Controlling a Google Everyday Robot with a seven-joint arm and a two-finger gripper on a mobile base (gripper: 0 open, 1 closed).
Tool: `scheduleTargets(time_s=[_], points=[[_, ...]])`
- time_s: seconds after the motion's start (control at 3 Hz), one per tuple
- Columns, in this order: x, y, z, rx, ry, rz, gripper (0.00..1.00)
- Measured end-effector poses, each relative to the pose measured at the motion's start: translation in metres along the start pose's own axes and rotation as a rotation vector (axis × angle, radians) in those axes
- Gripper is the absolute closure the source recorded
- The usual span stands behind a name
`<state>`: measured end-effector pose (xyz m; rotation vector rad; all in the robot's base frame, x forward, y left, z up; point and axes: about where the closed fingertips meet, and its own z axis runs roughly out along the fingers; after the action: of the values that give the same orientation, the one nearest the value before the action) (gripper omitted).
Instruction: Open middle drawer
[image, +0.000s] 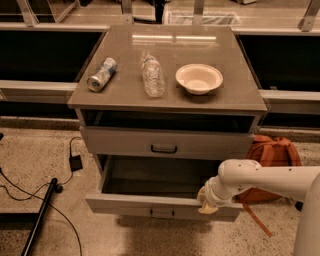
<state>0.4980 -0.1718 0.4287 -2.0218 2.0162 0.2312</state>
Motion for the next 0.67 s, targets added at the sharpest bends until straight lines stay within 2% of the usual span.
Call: scheduleTargets(time_s=[0.33, 0.67], points=[[-0.023, 0.018, -0.022, 0.018, -0.002, -0.041, 0.73], [-0.052, 0.048, -0.051, 0.027, 0.024, -0.116, 0.58]])
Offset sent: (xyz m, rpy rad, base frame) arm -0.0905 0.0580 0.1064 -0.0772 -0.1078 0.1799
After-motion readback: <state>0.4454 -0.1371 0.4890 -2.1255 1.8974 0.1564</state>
